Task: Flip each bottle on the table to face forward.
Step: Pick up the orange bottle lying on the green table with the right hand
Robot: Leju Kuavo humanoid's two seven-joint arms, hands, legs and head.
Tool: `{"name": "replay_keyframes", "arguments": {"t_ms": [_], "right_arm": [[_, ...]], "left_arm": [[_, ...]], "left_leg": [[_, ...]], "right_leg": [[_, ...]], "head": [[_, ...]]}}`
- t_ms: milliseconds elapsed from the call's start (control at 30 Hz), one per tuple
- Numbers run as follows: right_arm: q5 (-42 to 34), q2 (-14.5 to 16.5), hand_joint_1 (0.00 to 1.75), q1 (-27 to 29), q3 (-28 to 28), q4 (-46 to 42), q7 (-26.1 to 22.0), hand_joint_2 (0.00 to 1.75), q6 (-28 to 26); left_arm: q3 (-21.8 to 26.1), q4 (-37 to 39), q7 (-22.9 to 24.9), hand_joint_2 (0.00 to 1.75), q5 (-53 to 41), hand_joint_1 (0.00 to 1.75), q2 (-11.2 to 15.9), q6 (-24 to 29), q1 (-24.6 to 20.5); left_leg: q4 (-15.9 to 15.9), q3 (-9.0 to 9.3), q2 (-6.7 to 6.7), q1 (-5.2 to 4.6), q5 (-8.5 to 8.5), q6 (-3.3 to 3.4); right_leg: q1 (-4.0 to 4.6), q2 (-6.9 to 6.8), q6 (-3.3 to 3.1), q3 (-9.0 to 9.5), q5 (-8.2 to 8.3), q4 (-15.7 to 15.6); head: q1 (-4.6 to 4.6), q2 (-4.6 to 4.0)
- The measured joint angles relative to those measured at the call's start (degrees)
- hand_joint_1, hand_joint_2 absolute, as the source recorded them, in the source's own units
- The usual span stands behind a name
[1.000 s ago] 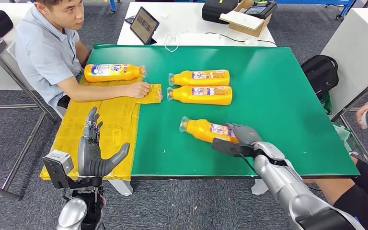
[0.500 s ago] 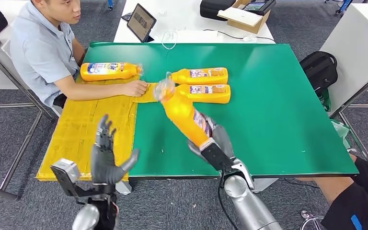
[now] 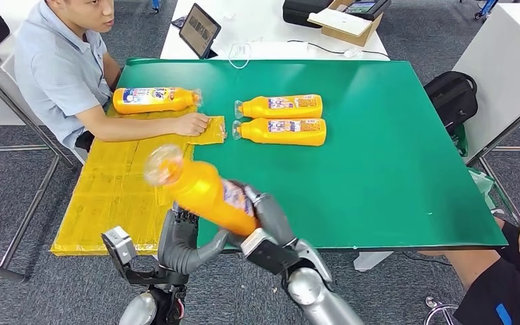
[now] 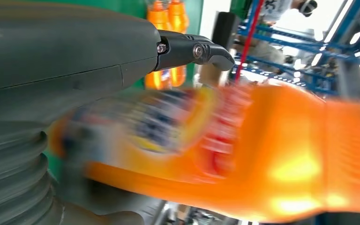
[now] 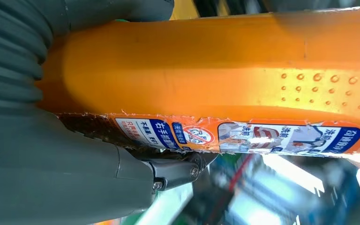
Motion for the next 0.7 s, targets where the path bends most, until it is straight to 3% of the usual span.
{"name": "replay_keyframes", "arguments": {"t_ms": [300, 367, 433, 500, 700], "right_arm": [[4.3, 1.0, 1.75, -2.7, 6.4, 8.9, -0.7, 1.75, -0.9], [5.3, 1.0, 1.75, -3.4, 7.1, 9.7, -0.4, 1.75, -1.0], [6.2, 1.0, 1.75, -4.1, 7.8, 10.5, 0.0, 1.75, -1.3], [6.5, 1.0, 1.75, -4.6, 8.1, 10.9, 0.3, 1.75, -1.7], [7.0, 0.9, 1.64, -5.2, 8.3, 11.3, 0.6, 1.75, -2.7]], "left_arm": [[0.6, -1.0, -0.4, 1.75, 1.3, 0.01, 0.2, 0.0, -0.5], [0.7, -0.9, -0.3, 1.75, 0.4, 0.56, 0.3, 0.0, -0.5], [0.7, -0.6, 0.0, 1.75, -0.3, 1.42, 0.4, -0.1, -0.7], [0.7, -0.2, 0.6, 1.75, -0.6, 1.75, 0.6, -0.4, -1.0], [1.0, 1.0, 2.5, 1.75, 1.4, 1.75, 1.2, -3.8, -2.0]], "left_leg": [[0.0, -0.01, -0.02, -0.01, 0.01, 0.0], [0.0, -0.01, -0.02, -0.01, 0.01, 0.0], [0.0, -0.01, -0.01, -0.02, 0.01, 0.0], [0.0, -0.01, -0.01, -0.01, 0.01, 0.0], [0.0, -0.01, -0.01, -0.01, 0.01, 0.0]], "right_leg": [[-0.02, -0.02, 0.0, -0.02, 0.0, 0.0], [-0.03, -0.02, 0.0, -0.02, 0.0, 0.0], [-0.02, -0.02, 0.0, -0.03, 0.0, 0.0], [-0.02, -0.02, 0.0, -0.03, 0.0, 0.0], [-0.01, -0.02, 0.0, -0.03, 0.0, 0.0]], "head": [[0.0, 0.0], [0.01, 0.0], [0.01, 0.0], [-0.01, 0.0], [-0.01, 0.0]]}}
